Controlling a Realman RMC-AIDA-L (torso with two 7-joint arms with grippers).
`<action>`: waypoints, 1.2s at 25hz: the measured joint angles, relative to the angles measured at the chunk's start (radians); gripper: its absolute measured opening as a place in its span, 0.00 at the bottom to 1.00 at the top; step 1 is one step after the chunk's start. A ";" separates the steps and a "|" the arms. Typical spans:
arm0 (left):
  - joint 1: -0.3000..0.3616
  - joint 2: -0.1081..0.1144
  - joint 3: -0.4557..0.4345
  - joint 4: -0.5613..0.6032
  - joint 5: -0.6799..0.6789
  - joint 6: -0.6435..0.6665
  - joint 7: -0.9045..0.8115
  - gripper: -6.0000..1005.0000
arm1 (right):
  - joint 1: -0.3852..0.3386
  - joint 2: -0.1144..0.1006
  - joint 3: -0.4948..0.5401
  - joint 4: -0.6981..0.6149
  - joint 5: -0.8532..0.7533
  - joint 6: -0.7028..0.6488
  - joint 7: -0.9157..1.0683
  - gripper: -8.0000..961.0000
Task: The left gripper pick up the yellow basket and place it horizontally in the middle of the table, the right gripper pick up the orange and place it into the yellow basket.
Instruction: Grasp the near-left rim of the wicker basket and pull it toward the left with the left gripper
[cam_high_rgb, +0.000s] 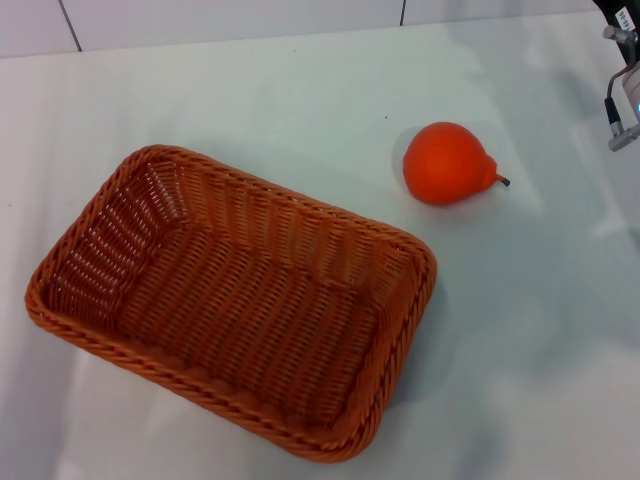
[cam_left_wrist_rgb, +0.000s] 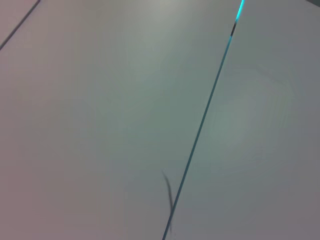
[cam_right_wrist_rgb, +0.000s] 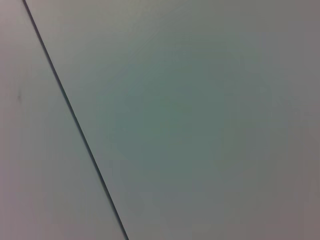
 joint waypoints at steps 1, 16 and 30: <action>0.000 0.001 0.003 0.000 0.000 0.000 0.000 0.88 | -0.001 0.000 0.000 0.000 0.000 0.000 0.000 0.80; -0.001 0.007 0.117 0.116 0.004 -0.001 -0.148 0.88 | -0.005 0.000 0.003 0.000 0.000 0.000 0.005 0.80; -0.027 0.103 0.480 0.862 0.173 -0.028 -1.076 0.88 | -0.020 0.000 0.014 0.000 0.000 -0.004 0.008 0.80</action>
